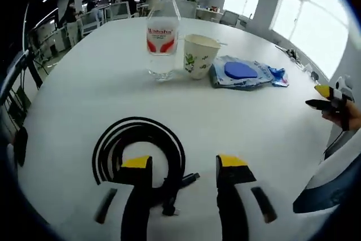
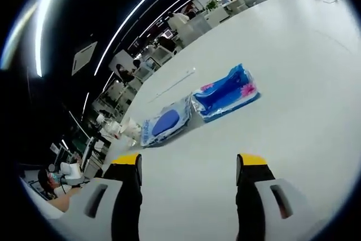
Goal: Arrange the tabletop items into an orderly group along one side of the table until the central work area is clear of visible clutter.
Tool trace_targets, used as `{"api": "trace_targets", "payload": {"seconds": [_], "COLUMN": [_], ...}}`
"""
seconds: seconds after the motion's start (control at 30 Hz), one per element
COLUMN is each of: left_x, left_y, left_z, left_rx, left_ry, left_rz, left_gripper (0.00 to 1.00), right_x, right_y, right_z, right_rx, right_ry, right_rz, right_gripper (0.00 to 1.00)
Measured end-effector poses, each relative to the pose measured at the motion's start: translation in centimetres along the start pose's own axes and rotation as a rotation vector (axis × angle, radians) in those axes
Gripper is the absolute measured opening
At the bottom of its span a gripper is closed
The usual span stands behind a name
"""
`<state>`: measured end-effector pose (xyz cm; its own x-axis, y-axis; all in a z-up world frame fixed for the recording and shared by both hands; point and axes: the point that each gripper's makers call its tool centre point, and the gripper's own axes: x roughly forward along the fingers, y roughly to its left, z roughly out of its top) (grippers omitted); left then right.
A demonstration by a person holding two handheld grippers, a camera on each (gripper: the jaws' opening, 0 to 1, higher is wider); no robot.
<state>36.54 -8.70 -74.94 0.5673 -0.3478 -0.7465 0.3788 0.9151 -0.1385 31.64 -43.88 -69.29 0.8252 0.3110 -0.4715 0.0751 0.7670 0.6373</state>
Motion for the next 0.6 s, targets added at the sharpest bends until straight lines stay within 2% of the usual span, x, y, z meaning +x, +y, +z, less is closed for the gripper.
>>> {"api": "trace_targets", "payload": {"seconds": [0.1, 0.2, 0.27, 0.3, 0.37, 0.43, 0.6], "left_x": [0.2, 0.4, 0.5, 0.5, 0.6, 0.6, 0.6], "left_y": [0.6, 0.7, 0.5, 0.8, 0.5, 0.4, 0.3], "left_z": [-0.5, -1.0, -1.3, -1.2, -1.2, -1.1, -1.0], "left_rx": [0.044, 0.051, 0.070, 0.109, 0.094, 0.137, 0.173], "left_ry": [0.022, 0.040, 0.055, 0.046, 0.047, 0.050, 0.076], "left_rz": [0.016, 0.009, -0.007, 0.002, -0.008, -0.024, -0.033], "left_gripper": [0.34, 0.24, 0.12, 0.12, 0.11, 0.10, 0.06], "right_x": [-0.2, -0.2, -0.2, -0.2, -0.3, -0.2, 0.1], "right_y": [0.0, 0.1, 0.1, 0.1, 0.2, 0.4, 0.7], "right_z": [-0.6, -1.1, -1.4, -1.5, -1.5, -1.5, -1.5], "right_rx": [0.022, 0.035, 0.038, 0.038, 0.039, 0.041, 0.041], "right_ry": [-0.002, 0.005, 0.013, 0.014, 0.016, 0.015, 0.014], "right_rz": [0.001, 0.003, 0.004, 0.005, 0.008, 0.011, 0.021], "right_gripper": [0.66, 0.66, 0.65, 0.65, 0.64, 0.64, 0.63]}}
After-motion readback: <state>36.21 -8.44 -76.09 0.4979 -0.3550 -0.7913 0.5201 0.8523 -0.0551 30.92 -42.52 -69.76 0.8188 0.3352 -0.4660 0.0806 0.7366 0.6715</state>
